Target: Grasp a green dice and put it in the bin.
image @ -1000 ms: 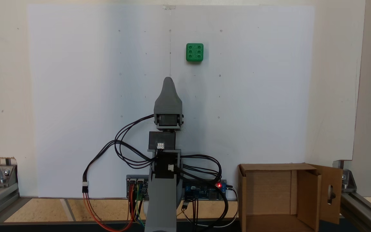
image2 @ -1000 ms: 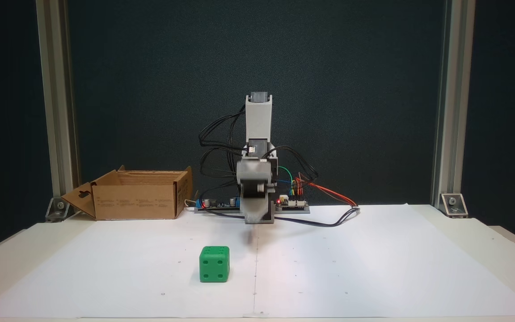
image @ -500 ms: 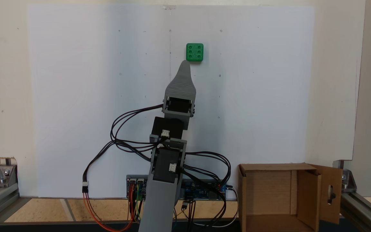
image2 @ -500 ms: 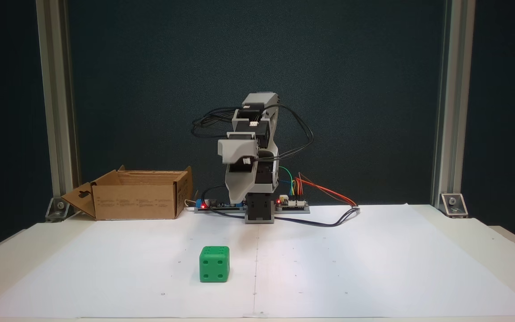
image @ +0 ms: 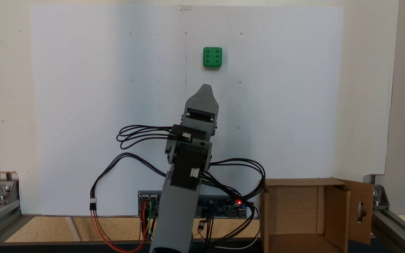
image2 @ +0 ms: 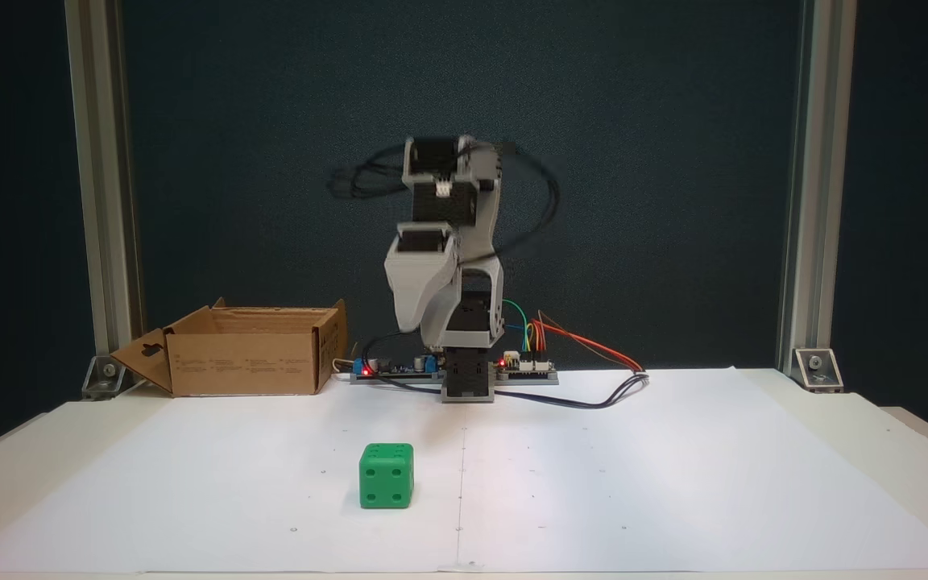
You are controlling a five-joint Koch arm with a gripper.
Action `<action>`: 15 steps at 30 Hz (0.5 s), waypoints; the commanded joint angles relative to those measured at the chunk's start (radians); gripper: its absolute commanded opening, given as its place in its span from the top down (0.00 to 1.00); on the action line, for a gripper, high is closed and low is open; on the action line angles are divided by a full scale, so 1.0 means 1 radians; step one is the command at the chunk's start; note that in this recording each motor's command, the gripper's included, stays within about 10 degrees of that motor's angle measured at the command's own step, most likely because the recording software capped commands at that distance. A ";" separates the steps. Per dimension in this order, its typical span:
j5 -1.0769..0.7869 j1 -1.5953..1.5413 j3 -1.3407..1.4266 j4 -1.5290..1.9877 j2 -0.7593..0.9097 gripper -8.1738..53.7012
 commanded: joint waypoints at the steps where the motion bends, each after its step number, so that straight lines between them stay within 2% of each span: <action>1: 0.035 0.003 -0.132 0.118 -0.069 0.16; 9: -0.018 -0.025 -0.494 0.354 -0.298 0.15; 15: -0.035 -0.046 -0.661 0.376 -0.443 0.15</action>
